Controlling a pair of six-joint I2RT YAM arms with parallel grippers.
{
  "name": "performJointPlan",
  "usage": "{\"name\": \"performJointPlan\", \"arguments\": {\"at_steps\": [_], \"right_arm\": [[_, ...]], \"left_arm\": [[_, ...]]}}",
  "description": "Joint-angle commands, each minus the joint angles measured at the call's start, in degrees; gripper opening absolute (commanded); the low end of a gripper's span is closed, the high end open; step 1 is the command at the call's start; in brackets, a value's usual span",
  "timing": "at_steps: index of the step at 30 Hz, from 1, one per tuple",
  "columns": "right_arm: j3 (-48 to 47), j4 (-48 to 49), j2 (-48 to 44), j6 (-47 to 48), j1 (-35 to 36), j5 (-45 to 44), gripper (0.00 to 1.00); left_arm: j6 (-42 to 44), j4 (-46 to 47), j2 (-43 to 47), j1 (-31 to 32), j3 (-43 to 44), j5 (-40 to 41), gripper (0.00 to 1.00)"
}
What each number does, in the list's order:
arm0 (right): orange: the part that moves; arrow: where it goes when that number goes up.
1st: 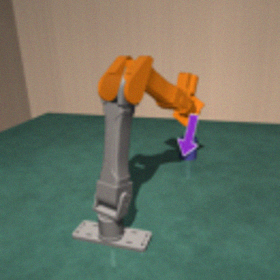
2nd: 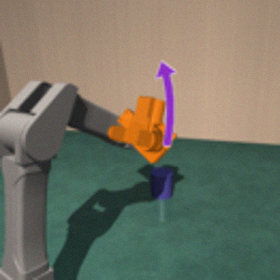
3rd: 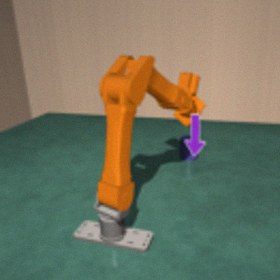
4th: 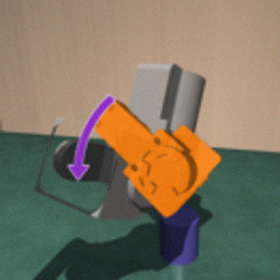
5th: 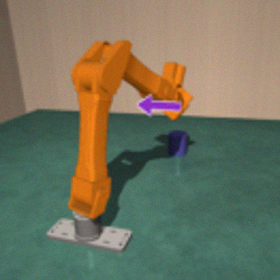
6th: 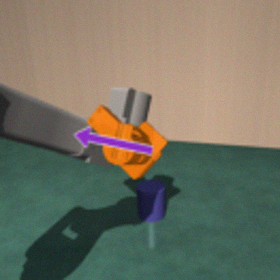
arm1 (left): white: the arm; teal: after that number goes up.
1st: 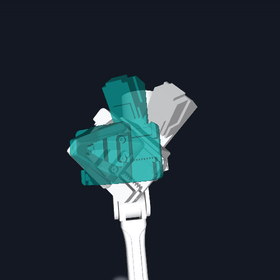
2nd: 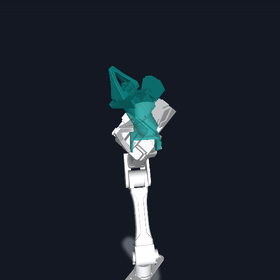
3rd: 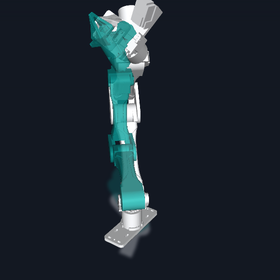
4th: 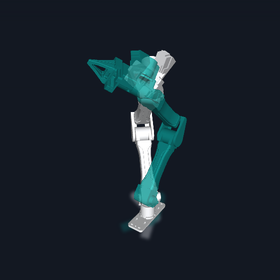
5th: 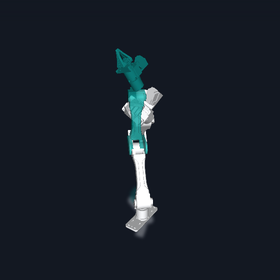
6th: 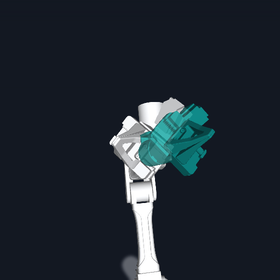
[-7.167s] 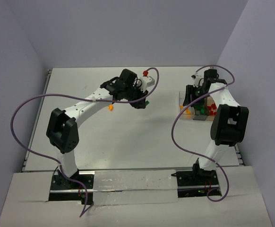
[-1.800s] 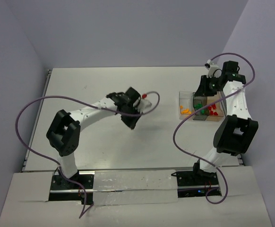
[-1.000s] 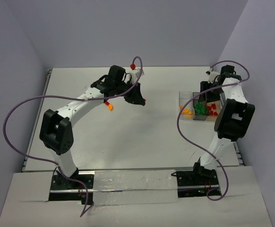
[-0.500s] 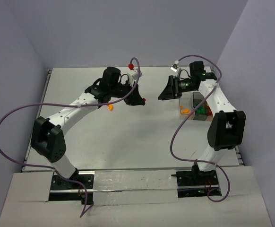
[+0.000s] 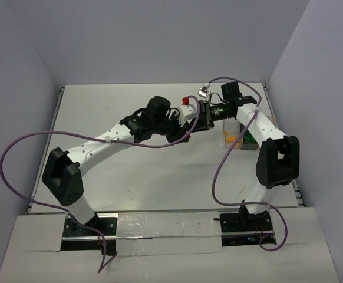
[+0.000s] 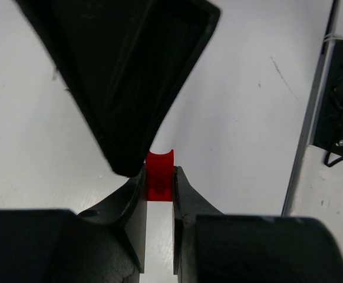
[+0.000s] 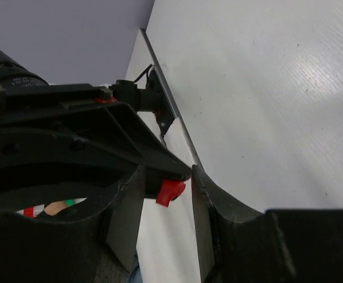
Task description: Sort the legos into containers by color
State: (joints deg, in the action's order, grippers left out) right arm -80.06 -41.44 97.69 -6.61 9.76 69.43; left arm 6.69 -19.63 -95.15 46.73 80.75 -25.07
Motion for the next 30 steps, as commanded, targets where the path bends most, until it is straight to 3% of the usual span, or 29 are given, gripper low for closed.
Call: {"name": "performJointPlan", "arguments": {"at_steps": [1, 19, 30], "right_arm": [[1.2, 1.5, -1.3, 0.5, 0.2, 0.3, 0.42], [1.1, -0.2, -1.4, 2.2, 1.1, -1.6, 0.45], [2.5, 0.4, -1.2, 2.1, 3.7, -1.9, 0.3]], "left_arm": [[1.8, -0.3, 1.9, -0.5, 1.7, 2.8, 0.0], [1.8, -0.6, 1.6, -0.5, 1.3, 3.1, 0.0], [1.9, -0.2, 0.4, -0.5, 2.3, 4.5, 0.0]]}}
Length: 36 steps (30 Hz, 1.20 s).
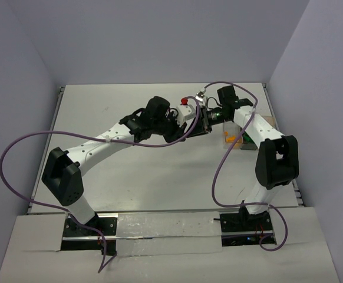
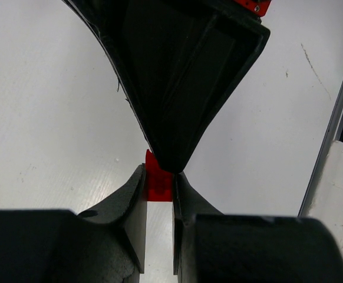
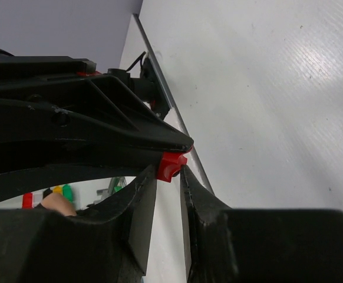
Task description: Sort the legos into containers by color
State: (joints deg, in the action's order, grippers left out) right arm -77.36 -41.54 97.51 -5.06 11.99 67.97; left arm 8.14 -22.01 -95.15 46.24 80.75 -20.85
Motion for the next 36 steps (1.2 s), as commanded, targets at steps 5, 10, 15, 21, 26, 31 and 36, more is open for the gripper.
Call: {"name": "performJointPlan", "arguments": {"at_steps": [5, 10, 15, 21, 26, 31, 36], "right_arm": [[-0.9, -0.1, -0.3, 0.8, 1.8, -0.1, 0.2], [-2.7, -1.8, 0.5, 2.0, 1.5, 0.0, 0.0], [-2.8, -2.4, 0.2, 2.9, -1.0, -1.0, 0.0], [-3.6, -7.5, -0.4, 8.6, -7.3, -4.9, 0.0], [-8.2, -16.5, -0.7, 17.0, -20.8, -10.6, 0.0], [-15.5, -24.0, -0.1, 23.8, -32.4, -14.7, 0.0], [-25.5, -28.3, 5.5, 27.9, -43.1, -23.3, 0.0]], "left_arm": [[0.5, 2.3, 0.3, 0.2, 2.0, 0.4, 0.0], [0.5, 0.6, -0.1, 0.2, 2.6, 2.5, 0.54], [0.3, 0.1, 1.1, -0.4, 0.7, 5.0, 0.99], [-3.8, -0.4, 5.5, -6.3, -2.6, 1.3, 0.99], [-6.7, -0.5, 8.9, -11.1, -4.9, 5.4, 0.99], [-6.2, -0.9, 8.6, -11.2, -5.4, 7.8, 0.99], [-4.6, -1.3, 6.3, -11.3, -4.3, 8.9, 0.99]]}}
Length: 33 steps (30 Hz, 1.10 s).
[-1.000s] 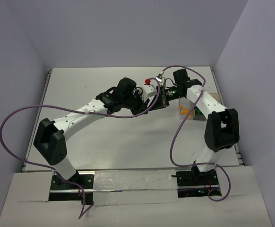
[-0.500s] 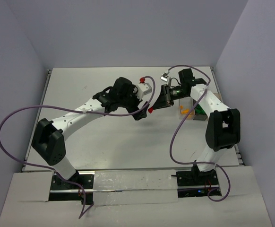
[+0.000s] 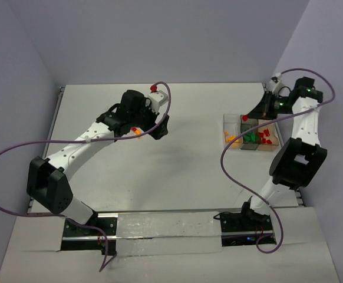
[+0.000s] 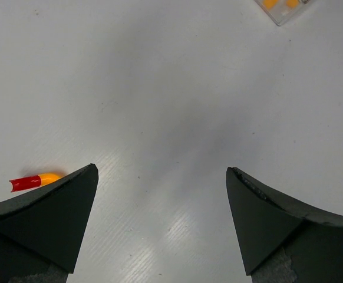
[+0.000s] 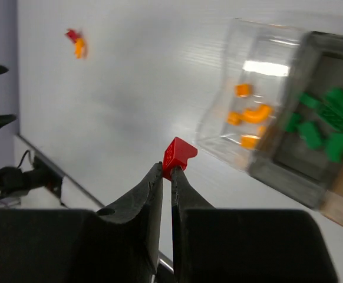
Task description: Sort the legos into containers by color
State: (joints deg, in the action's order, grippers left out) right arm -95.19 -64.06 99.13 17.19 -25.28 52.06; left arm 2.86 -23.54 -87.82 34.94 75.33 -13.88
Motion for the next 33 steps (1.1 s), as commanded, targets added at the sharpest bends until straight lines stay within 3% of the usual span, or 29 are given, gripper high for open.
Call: {"name": "performJointPlan", "arguments": {"at_steps": [1, 8, 21, 24, 30, 33], "right_arm": [[-9.3, -6.0, 5.0, 6.0, -6.9, -8.9, 0.0], [-14.9, -2.0, 11.4, 6.4, -9.2, -20.6, 0.0], [-6.5, 9.1, 14.3, 5.5, -5.0, -27.6, 0.0], [-5.3, 10.9, 15.2, 5.3, -4.1, -29.7, 0.04], [-4.4, 13.8, 15.9, 4.8, -2.7, -31.9, 0.34], [-4.0, 14.3, 15.6, 4.7, -2.1, -32.8, 0.41]], "left_arm": [[0.4, 0.2, -1.5, -0.1, 1.4, 2.4, 0.99], [-1.2, -1.7, -5.2, -1.6, 4.7, 3.4, 0.99], [-6.6, -4.0, -9.8, -11.2, 7.6, 0.5, 0.99], [-6.8, -4.2, -9.9, -12.1, 7.6, 0.7, 0.99], [-7.3, -4.4, -9.6, -13.7, 6.5, 1.6, 0.99], [-7.5, -4.8, -9.6, -14.7, 6.1, 2.6, 0.99]]}}
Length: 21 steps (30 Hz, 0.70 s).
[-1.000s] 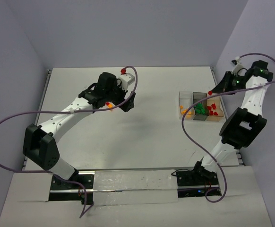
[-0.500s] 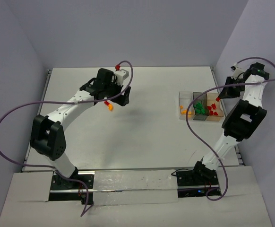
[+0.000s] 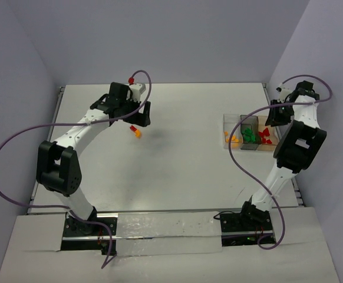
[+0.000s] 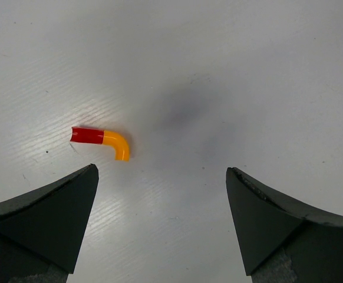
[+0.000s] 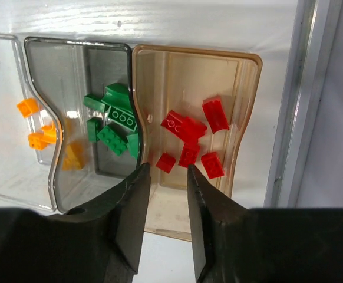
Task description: Sort the legos into containers by color
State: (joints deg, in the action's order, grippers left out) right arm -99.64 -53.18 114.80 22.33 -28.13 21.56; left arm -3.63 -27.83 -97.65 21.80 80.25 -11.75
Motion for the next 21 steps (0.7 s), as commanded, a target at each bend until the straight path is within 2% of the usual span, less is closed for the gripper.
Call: {"name": "performJointPlan", "arguments": {"at_steps": [1, 9, 12, 15, 16, 19, 21], "right_arm": [[0.7, 3.4, -0.5, -0.4, 1.2, -2.5, 0.42], [3.8, 2.7, -7.9, -1.4, 5.6, 0.0, 0.52], [4.7, 2.6, -11.8, -3.0, 8.8, 1.9, 0.63], [4.9, 2.0, -14.6, -4.2, 11.4, 3.7, 0.66], [4.8, 1.5, -15.1, -4.7, 12.6, 5.0, 0.7], [4.5, 0.5, -16.5, -5.2, 14.5, 8.2, 0.75], [4.1, 0.0, -16.9, -5.4, 15.4, 9.0, 0.76]], "left_arm": [[-1.0, -0.8, 0.3, -1.8, 0.9, 1.6, 0.99], [-0.3, -1.6, 0.6, -6.0, -0.4, 5.7, 0.92], [-1.5, -4.4, -2.3, -6.2, 2.1, 7.3, 0.86], [-1.3, -2.6, -2.8, -6.2, 1.1, 7.4, 0.82], [1.3, -2.1, -2.9, -6.2, 0.8, 6.6, 0.82], [18.0, -0.9, -3.4, -7.0, 0.3, 1.1, 0.82], [27.3, 0.4, -1.8, -10.0, -1.3, -5.0, 0.86]]}}
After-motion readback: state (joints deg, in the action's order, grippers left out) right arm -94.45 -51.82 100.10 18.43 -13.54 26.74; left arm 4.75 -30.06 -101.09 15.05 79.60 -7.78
